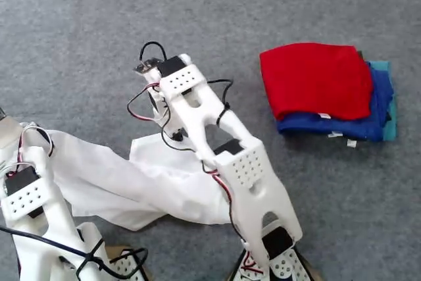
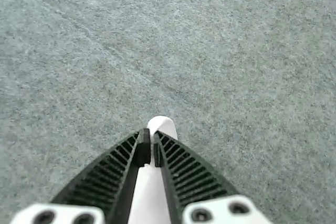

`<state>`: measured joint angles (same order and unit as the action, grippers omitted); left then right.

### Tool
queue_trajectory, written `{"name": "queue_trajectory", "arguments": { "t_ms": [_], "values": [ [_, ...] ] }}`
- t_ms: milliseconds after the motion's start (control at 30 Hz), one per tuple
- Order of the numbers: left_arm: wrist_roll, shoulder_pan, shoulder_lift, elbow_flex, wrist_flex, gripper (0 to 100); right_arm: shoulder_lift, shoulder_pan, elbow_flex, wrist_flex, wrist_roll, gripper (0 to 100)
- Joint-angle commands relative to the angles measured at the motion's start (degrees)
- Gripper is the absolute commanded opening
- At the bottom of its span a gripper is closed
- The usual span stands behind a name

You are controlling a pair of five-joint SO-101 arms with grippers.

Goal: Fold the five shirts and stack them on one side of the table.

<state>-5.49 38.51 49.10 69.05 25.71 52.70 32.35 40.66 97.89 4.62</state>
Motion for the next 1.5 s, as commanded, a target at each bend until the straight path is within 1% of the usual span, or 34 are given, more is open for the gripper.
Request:
{"name": "queue_trajectory", "arguments": {
  "t_ms": [0, 67, 167, 200, 267, 400, 567, 767, 867, 967, 1033, 1167, 1233, 1267, 1333, 1367, 1467],
  "values": [
    [0.6, 0.4, -0.1, -0.5, -1.1, 3, 2.8, 0.8, 7.0, 3.4, -2.6, 19.0],
    [0.6, 0.5, -0.1, -0.5, -1.1, 3, 2.9, 0.8, 7.0, 3.3, -4.3, 16.4],
    [0.6, 0.5, -0.1, -0.5, -1.1, 3, 0.9, 2.1, 6.9, 3.3, -4.7, 3.3],
    [0.6, 0.5, -0.1, -0.5, -1.1, 3, 0.0, 2.9, 6.2, 3.3, -4.7, 0.9],
    [0.6, 0.5, -0.1, -0.5, -1.1, 3, -2.2, 4.7, 3.8, 3.3, -4.7, 3.5],
    [0.6, 0.7, -0.1, -0.5, -1.1, 3, -5.5, 5.7, 1.5, 3.2, -4.7, 1.4],
    [0.6, 0.7, -0.1, -0.5, -1.1, 3, -8.7, 1.0, 5.1, 3.1, -4.7, 1.5],
    [0.6, 0.7, -0.1, -0.5, -1.1, 3, -9.2, -5.5, 14.3, 2.2, -4.6, 1.5],
    [0.6, 0.7, -0.1, -0.5, -1.1, 3, -8.5, -6.2, 18.2, 0.5, -4.7, 1.5],
    [0.6, 0.7, -0.1, -0.4, -1.1, 3, -6.7, -5.4, 18.9, -0.3, -4.5, 2.1],
    [0.6, 0.7, -0.1, -0.4, -1.1, 3, -4.4, -4.5, 18.9, 0.1, -4.7, 7.5],
    [0.6, 0.7, -0.1, -0.4, -1.1, 3, -2.6, -4.5, 20.4, 2.0, -6.3, 27.9],
    [0.6, 0.7, -0.1, -0.4, -1.1, 3, -2.9, -4.7, 22.0, 2.2, -6.2, 33.4],
    [0.6, 0.7, -0.1, -0.4, -1.1, 3, -2.9, -4.7, 22.7, 2.5, -6.7, 33.8],
    [0.6, 0.7, -0.1, -0.4, -1.1, 3, -2.8, -4.0, 22.9, 3.3, -6.8, 31.8],
    [0.6, 0.7, -0.1, -0.4, -1.1, 3, -2.8, -3.3, 22.4, 3.3, -6.8, 28.6],
    [0.6, 0.7, -0.1, -0.4, -1.1, 3, -2.5, -0.9, 20.8, 3.2, -6.8, 12.1]
  ]
}}
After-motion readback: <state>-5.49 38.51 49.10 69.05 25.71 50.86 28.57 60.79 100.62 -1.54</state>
